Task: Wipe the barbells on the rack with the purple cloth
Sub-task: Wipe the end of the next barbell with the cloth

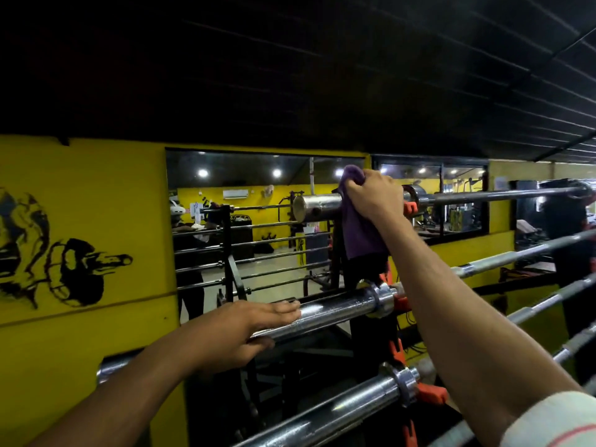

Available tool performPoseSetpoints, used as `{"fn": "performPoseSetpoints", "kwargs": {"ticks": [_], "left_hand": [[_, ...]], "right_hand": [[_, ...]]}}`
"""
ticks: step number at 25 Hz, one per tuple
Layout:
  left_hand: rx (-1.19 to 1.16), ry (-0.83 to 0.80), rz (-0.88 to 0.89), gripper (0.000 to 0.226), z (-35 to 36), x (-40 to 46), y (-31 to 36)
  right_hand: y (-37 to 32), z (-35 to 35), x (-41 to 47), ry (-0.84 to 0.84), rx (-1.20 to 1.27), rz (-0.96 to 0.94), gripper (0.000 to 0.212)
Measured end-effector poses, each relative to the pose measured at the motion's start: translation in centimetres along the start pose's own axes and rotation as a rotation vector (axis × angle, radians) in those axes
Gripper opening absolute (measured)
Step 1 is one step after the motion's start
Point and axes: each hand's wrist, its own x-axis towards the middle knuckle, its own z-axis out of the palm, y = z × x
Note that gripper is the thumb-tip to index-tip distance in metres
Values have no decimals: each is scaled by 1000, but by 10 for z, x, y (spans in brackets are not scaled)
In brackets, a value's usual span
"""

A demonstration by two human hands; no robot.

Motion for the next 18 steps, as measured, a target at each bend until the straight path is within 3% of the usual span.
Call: {"fn": "performPoseSetpoints", "kwargs": {"ticks": [2,5,9,11,13,15,17,18], "left_hand": [[-8,-7,1,64,1,0,-2],[0,5,17,60,1,1,-3],[31,17,12,59,-1,0,-1],[52,19,17,59,-1,0,-1],[69,47,24,55,-2,-4,-1],[69,97,19,53,-5,-12,1],[74,134,-15,51,-6,-21,0],[77,144,-41,50,-8,-25,1]], "right_hand": [[-28,8,-14,-28,79,-116,36],[-51,23,-45,103,156,-406,23],[-23,31,-76,191,356,-706,41],[2,36,-92,187,445,-716,45],[16,38,-115,176,677,-463,35],[16,32,-131,232,979,-3,17],[17,21,-132,238,1251,434,14],[19,14,-130,173,1297,527,17]]}}
